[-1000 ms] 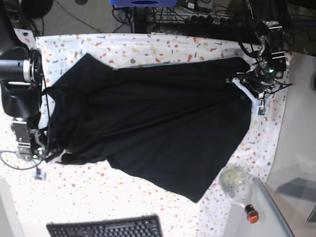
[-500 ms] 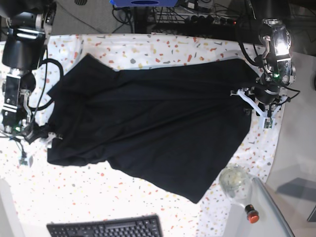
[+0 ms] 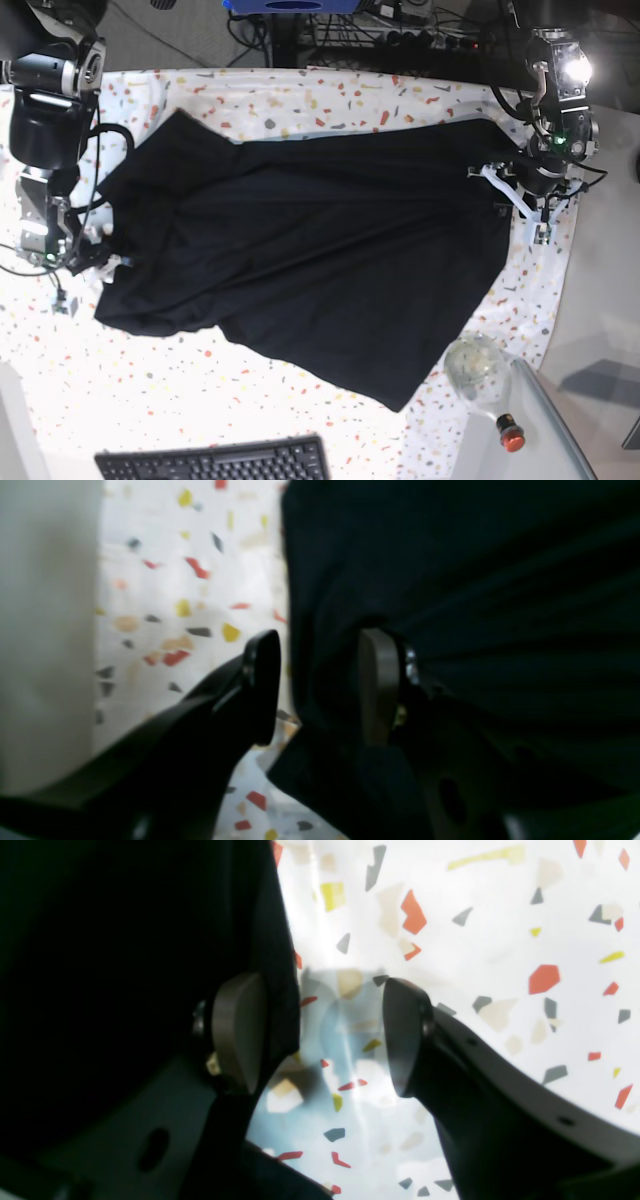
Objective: Layout the t-shirt on the table in an organized manner, then fold the t-shirt properly
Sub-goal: 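Drag the shirt edge with the left gripper away from the right gripper, then hold the shirt edge with both grippers and stretch it taut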
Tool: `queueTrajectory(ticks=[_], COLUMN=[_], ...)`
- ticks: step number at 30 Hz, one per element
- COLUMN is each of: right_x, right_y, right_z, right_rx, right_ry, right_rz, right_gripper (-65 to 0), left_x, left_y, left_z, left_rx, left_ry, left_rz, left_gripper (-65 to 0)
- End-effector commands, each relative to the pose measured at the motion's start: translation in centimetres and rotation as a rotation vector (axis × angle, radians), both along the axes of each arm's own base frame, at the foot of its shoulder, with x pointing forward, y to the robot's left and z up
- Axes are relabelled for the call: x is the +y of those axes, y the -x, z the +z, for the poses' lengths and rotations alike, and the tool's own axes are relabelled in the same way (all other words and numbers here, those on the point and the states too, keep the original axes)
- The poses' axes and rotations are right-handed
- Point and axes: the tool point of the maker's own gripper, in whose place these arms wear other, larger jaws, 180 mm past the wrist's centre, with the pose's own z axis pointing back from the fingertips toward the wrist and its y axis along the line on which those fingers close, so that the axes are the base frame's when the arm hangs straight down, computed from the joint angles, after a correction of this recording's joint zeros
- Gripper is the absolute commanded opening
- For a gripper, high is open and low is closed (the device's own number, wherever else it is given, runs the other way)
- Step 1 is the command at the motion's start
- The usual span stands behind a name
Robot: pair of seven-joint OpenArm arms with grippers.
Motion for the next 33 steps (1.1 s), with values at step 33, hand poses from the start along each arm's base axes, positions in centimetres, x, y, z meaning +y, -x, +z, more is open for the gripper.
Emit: queueTrajectory(ticks=[33], right_x=[5.1], right_y=[13.0], right_z=[4.2], right_rx=[-0.03], right_ry=[-0.074], right_rz=[0.071], right_gripper=[-29.1], left_x=[-2.0], left_y=[4.2], left_z=[-0.7], left_rx=[0.029], left_ry=[0.019], left_rz=[-0.022], left_gripper=[-40.0])
